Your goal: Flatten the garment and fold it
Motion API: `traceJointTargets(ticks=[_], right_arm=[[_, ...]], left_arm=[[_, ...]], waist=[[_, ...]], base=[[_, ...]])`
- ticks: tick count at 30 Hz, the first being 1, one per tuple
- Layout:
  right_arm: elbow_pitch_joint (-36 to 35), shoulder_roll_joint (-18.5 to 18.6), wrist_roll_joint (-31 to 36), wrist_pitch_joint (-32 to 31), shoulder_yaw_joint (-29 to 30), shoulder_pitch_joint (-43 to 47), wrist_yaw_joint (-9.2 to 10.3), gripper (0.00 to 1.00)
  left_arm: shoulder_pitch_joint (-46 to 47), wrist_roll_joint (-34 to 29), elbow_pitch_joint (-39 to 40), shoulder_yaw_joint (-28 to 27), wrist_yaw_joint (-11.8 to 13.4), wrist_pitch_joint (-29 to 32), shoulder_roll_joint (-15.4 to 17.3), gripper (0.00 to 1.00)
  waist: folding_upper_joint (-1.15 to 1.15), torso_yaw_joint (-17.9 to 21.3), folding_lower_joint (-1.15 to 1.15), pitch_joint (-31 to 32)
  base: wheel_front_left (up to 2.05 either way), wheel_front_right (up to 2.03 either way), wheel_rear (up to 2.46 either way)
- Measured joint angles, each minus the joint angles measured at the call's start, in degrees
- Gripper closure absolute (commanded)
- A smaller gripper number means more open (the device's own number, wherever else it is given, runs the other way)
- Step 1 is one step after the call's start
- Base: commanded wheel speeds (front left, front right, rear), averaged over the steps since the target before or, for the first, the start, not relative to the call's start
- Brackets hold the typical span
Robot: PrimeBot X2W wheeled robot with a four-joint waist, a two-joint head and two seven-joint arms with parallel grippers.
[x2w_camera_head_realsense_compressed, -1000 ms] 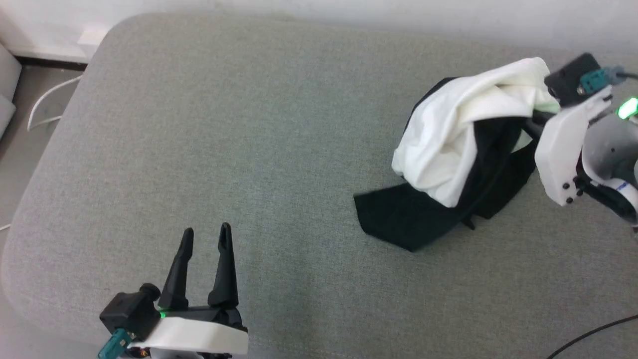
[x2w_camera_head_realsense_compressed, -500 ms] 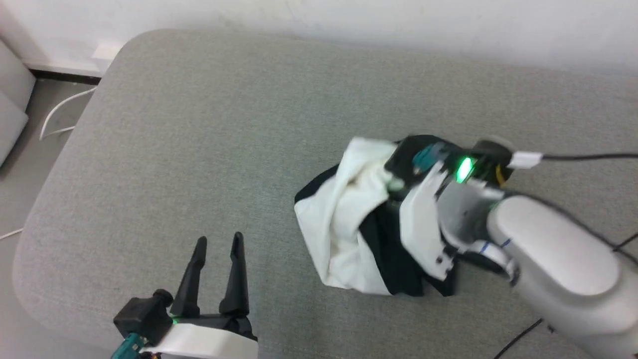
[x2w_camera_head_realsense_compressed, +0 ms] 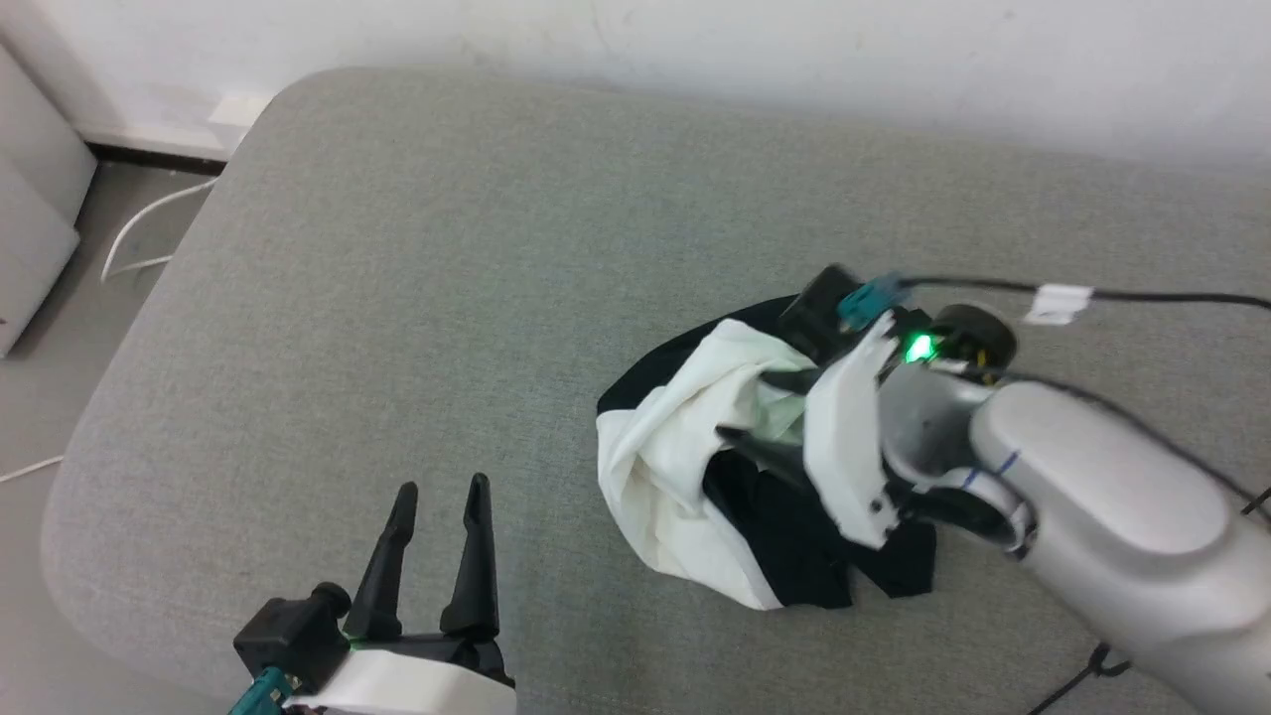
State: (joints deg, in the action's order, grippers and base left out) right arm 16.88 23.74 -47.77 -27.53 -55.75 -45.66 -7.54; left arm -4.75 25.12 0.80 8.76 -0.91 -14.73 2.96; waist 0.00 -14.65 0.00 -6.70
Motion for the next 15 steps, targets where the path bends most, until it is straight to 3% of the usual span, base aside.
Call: traceJointTargets(ticks=[7,11,15], right_arm=[[-2.12,6.71,-2.89,0.49,9.88,-0.15,0.01,0.00],[-0.77,11.31,1.86,1.82,16.16,1.06,0.01,0.00],[1.55,13.24,5.23,0.32,19.16,5.50,0.01,0.00]], left_arm=[[-1.08,-0.48,0.49,-0.21,0.02,0.00,-0.01,0.00],[-1.06,-0.87,1.16,-0.62,0.02,0.00,0.00,0.00],[-1.00,-0.99,1.30,-0.67,0.01,0.00,-0.01,0.00]], waist=[[0.00,2.13,0.00,1.22],[0.00,2.69,0.00,0.50],[0.00,2.70,0.01,-0.87]], base=[[0.00,0.00,0.00],[0.00,0.00,0.00],[0.00,0.00,0.00]])
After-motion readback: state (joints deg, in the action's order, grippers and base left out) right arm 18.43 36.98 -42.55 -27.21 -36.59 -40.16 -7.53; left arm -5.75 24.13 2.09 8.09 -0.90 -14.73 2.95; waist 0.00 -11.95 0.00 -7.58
